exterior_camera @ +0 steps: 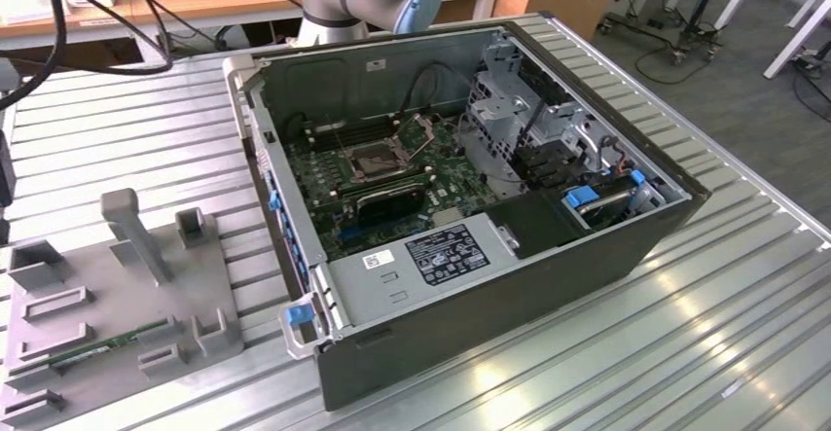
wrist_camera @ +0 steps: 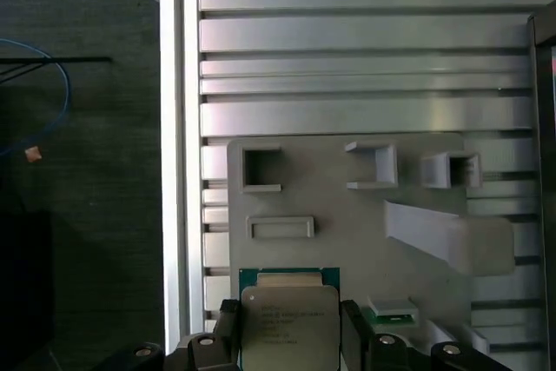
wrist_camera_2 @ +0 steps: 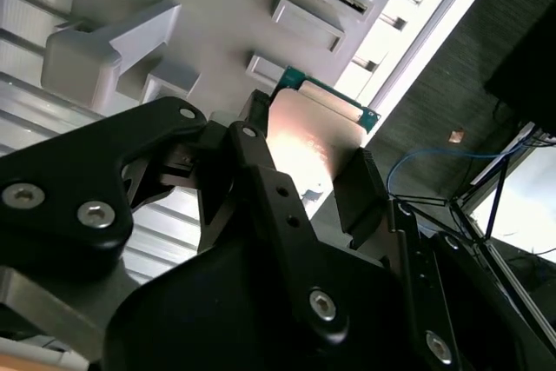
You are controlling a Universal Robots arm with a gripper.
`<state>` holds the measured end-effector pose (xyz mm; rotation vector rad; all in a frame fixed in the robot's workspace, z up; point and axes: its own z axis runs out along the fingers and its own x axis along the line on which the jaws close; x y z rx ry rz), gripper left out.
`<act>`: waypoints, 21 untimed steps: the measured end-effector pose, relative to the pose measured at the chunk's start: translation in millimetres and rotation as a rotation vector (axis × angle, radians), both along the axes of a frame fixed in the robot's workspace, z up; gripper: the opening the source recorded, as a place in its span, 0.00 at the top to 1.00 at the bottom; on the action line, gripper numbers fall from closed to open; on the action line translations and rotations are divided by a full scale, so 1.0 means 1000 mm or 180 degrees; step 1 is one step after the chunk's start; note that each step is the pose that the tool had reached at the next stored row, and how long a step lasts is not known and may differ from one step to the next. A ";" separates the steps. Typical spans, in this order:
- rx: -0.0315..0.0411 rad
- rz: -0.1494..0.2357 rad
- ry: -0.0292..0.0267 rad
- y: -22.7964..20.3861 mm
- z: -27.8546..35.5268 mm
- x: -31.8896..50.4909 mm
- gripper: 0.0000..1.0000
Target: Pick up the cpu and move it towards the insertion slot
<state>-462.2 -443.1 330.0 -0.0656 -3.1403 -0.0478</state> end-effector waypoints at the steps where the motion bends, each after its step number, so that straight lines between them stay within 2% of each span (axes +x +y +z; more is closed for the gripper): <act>1: 0.0001 0.0000 0.0000 0.0000 0.0022 0.0000 0.45; 11: 0.0003 0.0000 0.0000 0.0000 0.0184 0.0000 0.45; 18: 0.0004 0.0000 0.0000 0.0000 0.0267 0.0000 0.45; 21: 0.0005 0.0000 -0.0001 0.0000 0.0272 0.0000 0.45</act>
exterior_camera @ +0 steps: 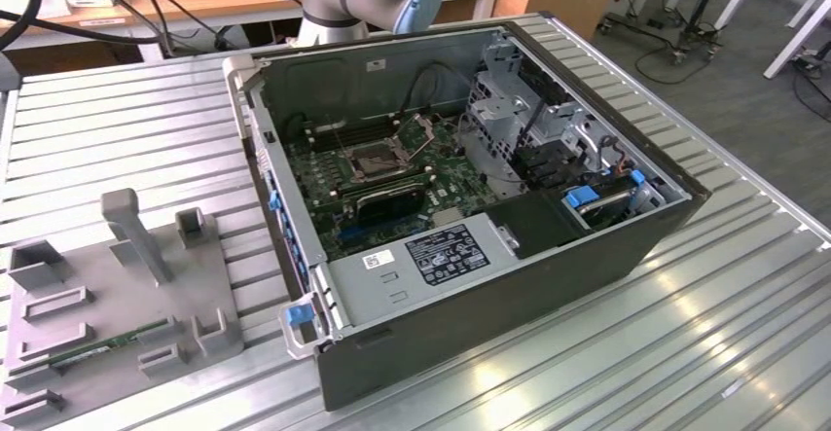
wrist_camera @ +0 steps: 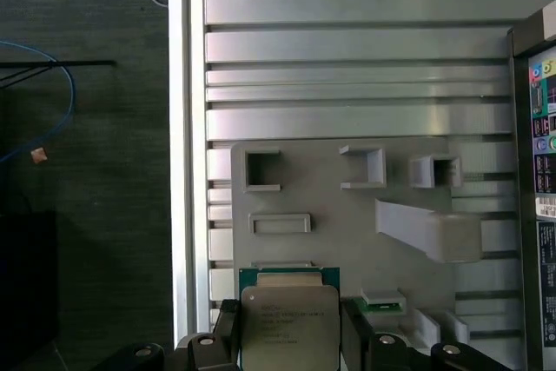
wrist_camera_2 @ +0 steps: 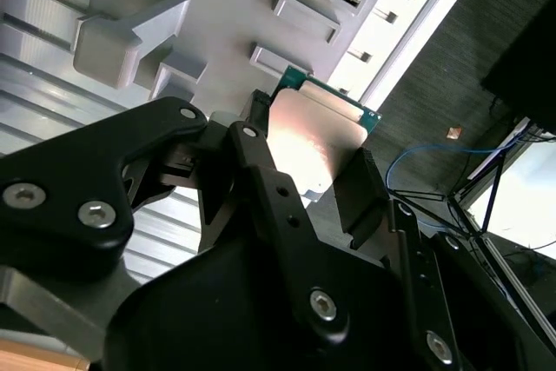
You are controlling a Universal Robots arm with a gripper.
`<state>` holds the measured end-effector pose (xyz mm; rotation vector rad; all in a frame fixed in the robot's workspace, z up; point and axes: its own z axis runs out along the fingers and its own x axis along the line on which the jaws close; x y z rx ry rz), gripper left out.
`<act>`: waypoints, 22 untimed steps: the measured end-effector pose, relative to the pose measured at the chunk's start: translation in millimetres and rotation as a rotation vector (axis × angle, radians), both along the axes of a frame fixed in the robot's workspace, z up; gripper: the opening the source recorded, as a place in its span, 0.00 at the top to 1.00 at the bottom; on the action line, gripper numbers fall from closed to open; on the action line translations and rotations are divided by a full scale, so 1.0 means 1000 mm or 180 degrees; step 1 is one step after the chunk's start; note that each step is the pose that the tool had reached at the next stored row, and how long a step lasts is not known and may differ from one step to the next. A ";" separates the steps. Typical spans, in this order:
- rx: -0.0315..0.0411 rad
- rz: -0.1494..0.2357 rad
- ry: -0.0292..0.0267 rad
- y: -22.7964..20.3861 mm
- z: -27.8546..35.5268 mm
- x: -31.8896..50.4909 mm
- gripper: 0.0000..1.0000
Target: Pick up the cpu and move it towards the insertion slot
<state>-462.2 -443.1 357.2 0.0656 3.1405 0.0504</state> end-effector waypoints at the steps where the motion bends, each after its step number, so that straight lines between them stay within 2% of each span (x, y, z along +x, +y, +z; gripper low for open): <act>1: -0.0001 0.0000 0.0001 0.0000 0.0002 0.0000 0.45; 11: -0.0001 0.0000 0.0001 0.0000 0.0003 0.0035 0.45; 22: -0.0001 0.0000 0.0001 0.0000 0.0003 0.0124 0.45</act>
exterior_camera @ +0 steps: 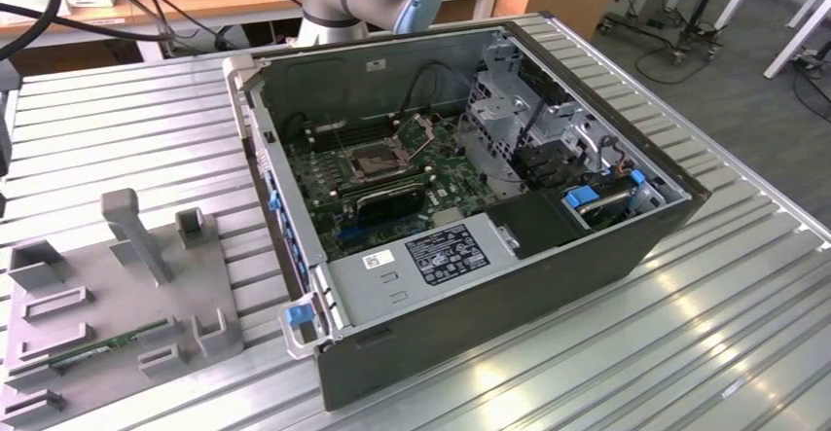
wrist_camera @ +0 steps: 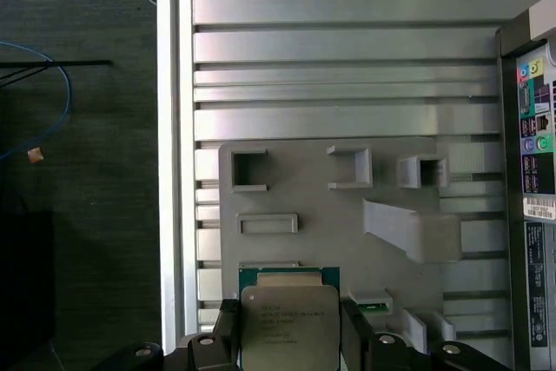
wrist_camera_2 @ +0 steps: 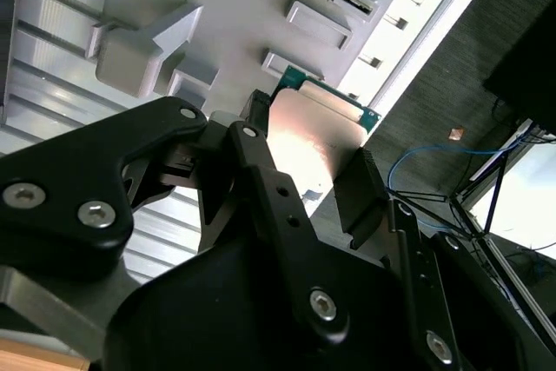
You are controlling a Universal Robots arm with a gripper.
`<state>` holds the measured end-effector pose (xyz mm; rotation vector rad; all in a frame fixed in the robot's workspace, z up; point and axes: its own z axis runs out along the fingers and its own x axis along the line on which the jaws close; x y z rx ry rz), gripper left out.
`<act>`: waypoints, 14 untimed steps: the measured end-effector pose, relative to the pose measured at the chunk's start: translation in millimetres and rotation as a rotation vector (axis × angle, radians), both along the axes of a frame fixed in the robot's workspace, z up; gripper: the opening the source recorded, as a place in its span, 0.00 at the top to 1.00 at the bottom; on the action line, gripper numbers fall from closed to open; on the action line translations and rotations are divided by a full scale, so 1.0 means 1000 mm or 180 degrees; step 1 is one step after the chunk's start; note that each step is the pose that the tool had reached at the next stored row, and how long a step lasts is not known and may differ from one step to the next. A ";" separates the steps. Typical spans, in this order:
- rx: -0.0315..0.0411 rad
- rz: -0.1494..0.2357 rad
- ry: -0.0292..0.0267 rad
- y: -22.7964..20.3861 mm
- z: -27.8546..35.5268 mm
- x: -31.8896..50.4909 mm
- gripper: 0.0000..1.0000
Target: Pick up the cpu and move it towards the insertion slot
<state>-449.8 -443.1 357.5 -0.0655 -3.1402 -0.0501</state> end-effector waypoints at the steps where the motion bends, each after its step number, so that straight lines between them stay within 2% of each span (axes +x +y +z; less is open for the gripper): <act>1: 0.0000 0.0000 0.0000 0.0000 0.0000 0.0010 0.45; 9: 0.0000 0.0000 0.0000 0.0000 0.0000 0.0036 0.45; 14: 0.0000 0.0000 0.0000 0.0000 0.0027 0.0036 0.45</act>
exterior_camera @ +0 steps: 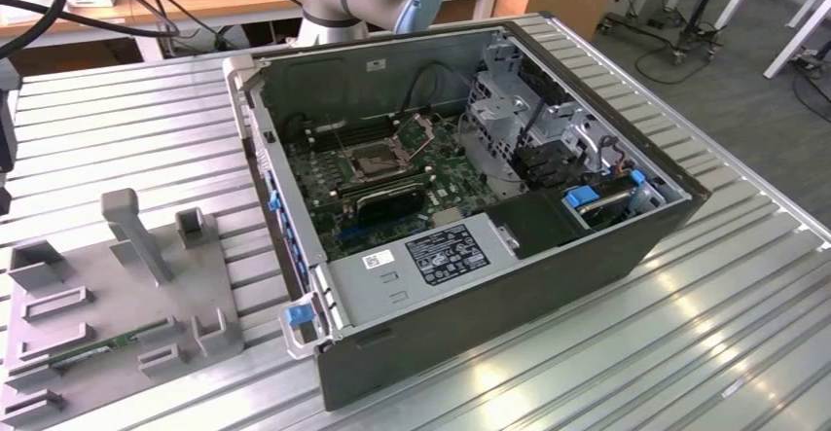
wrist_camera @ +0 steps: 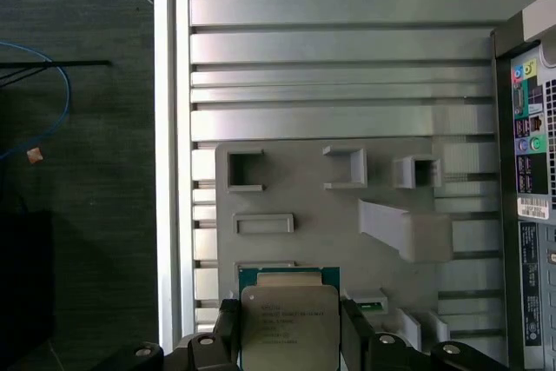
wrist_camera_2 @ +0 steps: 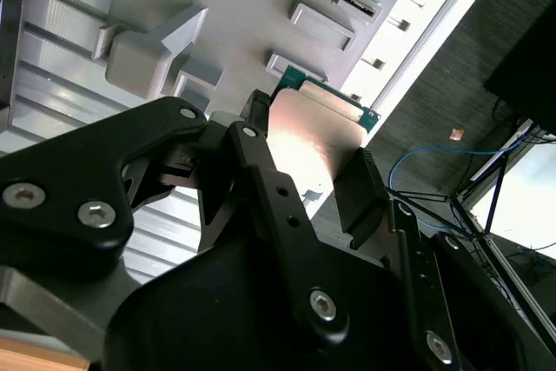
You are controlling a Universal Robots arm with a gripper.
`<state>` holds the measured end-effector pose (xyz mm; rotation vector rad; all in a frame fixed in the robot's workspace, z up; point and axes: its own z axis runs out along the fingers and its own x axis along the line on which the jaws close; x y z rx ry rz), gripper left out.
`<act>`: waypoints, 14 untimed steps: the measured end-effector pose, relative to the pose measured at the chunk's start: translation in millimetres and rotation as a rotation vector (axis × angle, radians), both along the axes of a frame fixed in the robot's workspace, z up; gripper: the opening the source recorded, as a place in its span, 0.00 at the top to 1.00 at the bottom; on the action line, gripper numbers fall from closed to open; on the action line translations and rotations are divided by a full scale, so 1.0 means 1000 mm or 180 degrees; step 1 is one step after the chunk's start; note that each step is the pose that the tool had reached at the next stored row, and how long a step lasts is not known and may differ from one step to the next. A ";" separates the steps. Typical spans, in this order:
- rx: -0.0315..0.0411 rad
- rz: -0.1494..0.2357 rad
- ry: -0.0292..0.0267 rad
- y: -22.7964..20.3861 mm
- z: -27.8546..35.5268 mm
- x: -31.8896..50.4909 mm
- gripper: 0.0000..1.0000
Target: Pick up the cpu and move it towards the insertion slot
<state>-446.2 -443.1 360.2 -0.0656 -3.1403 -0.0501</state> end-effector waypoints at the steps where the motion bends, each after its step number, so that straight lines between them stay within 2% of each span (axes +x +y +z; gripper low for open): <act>1: 0.0000 0.0000 0.0000 0.0000 0.0000 0.0000 0.45; 7: 0.0000 0.0000 0.0001 0.0000 0.0005 0.0007 0.45; 14: 0.0000 0.0000 0.0000 0.0000 0.0004 0.0068 0.45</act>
